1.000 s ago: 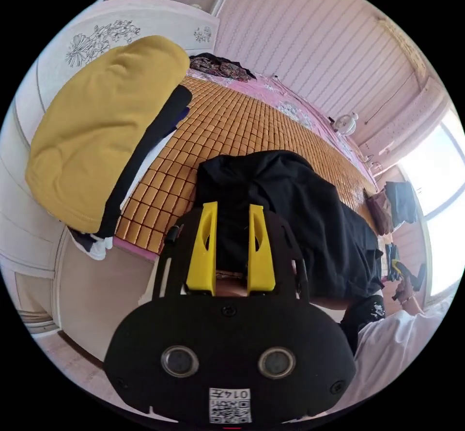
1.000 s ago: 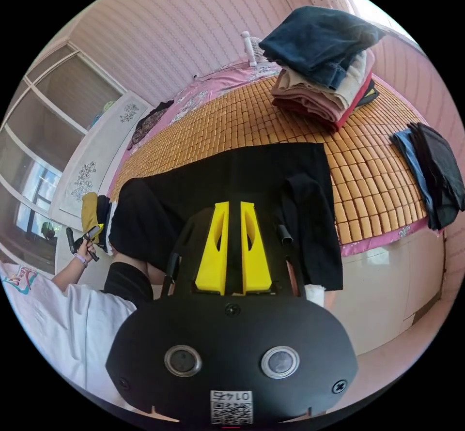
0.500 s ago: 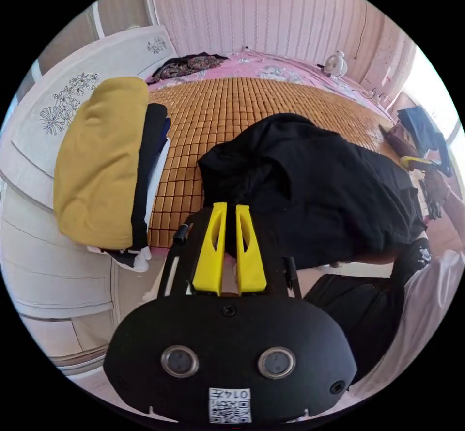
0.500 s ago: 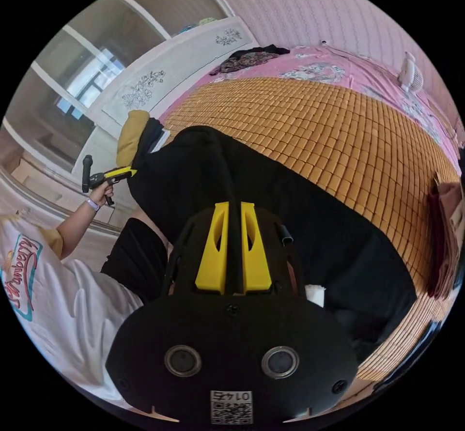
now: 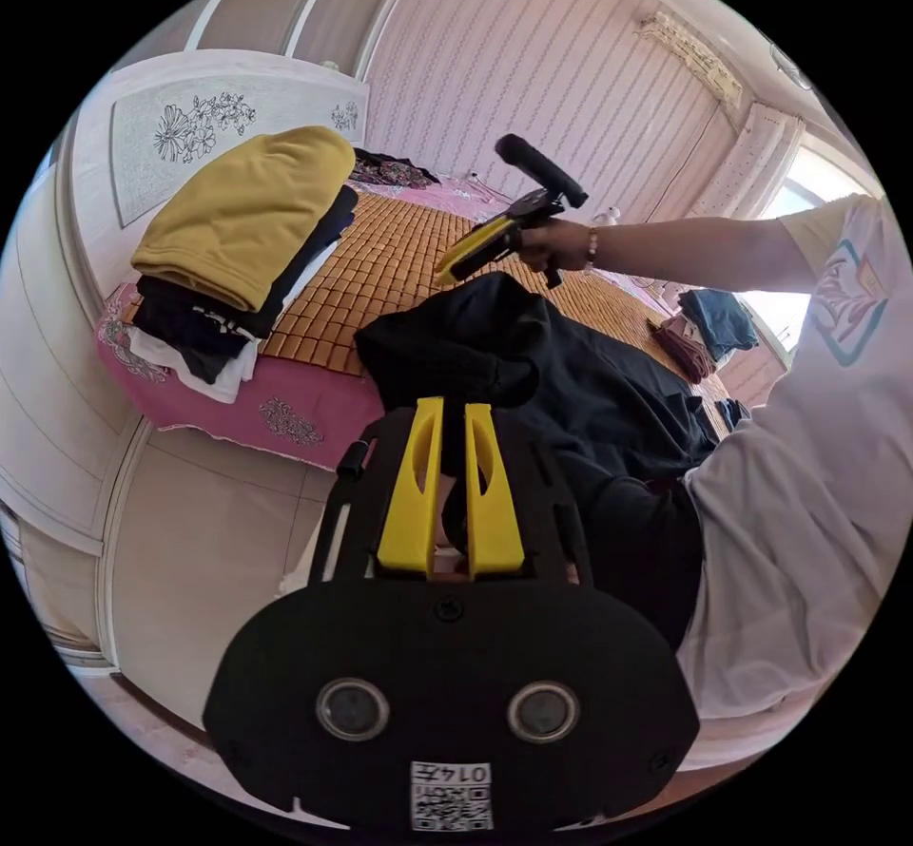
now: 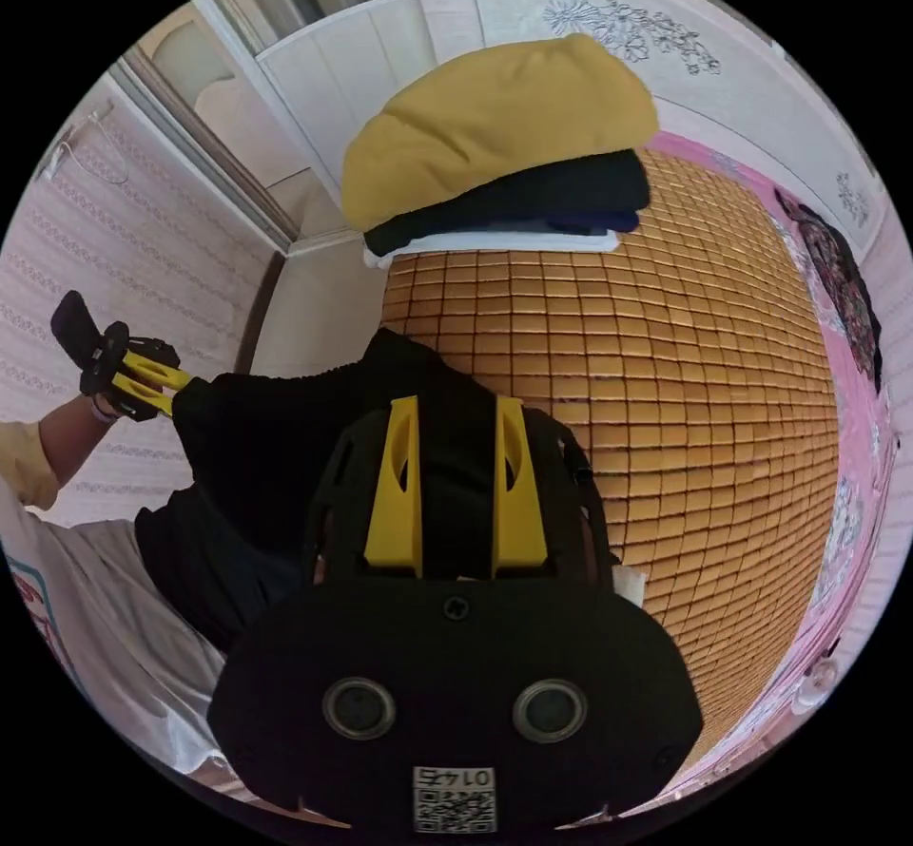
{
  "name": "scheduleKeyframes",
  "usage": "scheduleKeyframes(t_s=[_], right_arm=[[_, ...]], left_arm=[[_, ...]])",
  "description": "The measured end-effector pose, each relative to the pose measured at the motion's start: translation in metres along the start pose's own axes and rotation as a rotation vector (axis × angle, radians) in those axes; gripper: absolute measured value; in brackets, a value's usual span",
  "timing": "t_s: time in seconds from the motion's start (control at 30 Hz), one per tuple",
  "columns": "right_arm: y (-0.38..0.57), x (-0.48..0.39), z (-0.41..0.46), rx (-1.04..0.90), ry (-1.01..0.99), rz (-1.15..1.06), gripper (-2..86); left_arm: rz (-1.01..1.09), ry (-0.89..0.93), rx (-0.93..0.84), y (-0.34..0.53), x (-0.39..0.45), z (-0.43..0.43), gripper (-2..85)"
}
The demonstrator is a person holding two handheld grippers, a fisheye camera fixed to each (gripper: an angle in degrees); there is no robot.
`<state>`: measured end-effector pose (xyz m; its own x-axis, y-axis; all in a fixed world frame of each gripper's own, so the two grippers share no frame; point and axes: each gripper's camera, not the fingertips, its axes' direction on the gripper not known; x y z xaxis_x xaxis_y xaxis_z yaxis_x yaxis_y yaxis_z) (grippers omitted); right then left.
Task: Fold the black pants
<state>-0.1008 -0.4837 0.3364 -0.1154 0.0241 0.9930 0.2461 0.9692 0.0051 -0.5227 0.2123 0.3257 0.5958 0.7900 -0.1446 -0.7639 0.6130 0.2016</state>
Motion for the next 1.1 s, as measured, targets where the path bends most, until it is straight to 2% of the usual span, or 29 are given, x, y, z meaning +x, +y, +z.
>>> scheduleKeyframes(t_s=[0.1,0.17,0.23,0.4,0.5,0.57,0.63,0.8,0.87,0.97,1.1], right_arm=[[-0.044,-0.030,0.048,-0.111,0.043,-0.067,11.7],[-0.060,-0.033,0.072,-0.238,0.100,-0.021,7.9],[-0.063,-0.027,0.073,-0.254,0.092,0.019,2.0],[-0.048,0.006,0.004,-0.027,-0.014,0.071,0.0],[-0.014,0.042,-0.073,0.193,-0.193,0.226,0.0],[0.025,0.045,-0.134,0.371,-0.300,0.243,0.1],[0.051,0.028,-0.173,0.446,-0.271,0.198,0.2],[0.106,-0.019,-0.227,0.478,-0.143,0.116,0.2],[0.126,-0.034,-0.240,0.479,-0.134,0.104,0.2],[0.148,-0.048,-0.253,0.486,-0.129,0.092,0.2],[0.170,-0.057,-0.266,0.506,-0.157,0.102,0.2]], left_arm=[[-0.006,0.048,0.030,0.011,0.000,-0.003,4.1],[0.006,0.051,0.038,0.015,0.001,-0.005,4.1],[0.023,0.049,0.046,0.018,0.002,-0.008,4.2],[0.121,-0.017,0.024,0.028,0.004,-0.016,4.3],[0.149,-0.097,-0.003,0.036,0.002,-0.016,4.7],[0.099,-0.059,0.068,0.039,-0.005,-0.020,6.3],[0.062,0.034,0.130,0.038,-0.010,-0.024,7.5],[0.184,0.070,0.295,0.019,0.023,-0.044,8.2],[0.267,0.086,0.297,0.007,0.043,-0.044,8.3],[0.429,0.070,0.248,-0.012,0.076,-0.032,8.9],[0.550,-0.004,0.060,-0.033,0.106,-0.010,11.3]])
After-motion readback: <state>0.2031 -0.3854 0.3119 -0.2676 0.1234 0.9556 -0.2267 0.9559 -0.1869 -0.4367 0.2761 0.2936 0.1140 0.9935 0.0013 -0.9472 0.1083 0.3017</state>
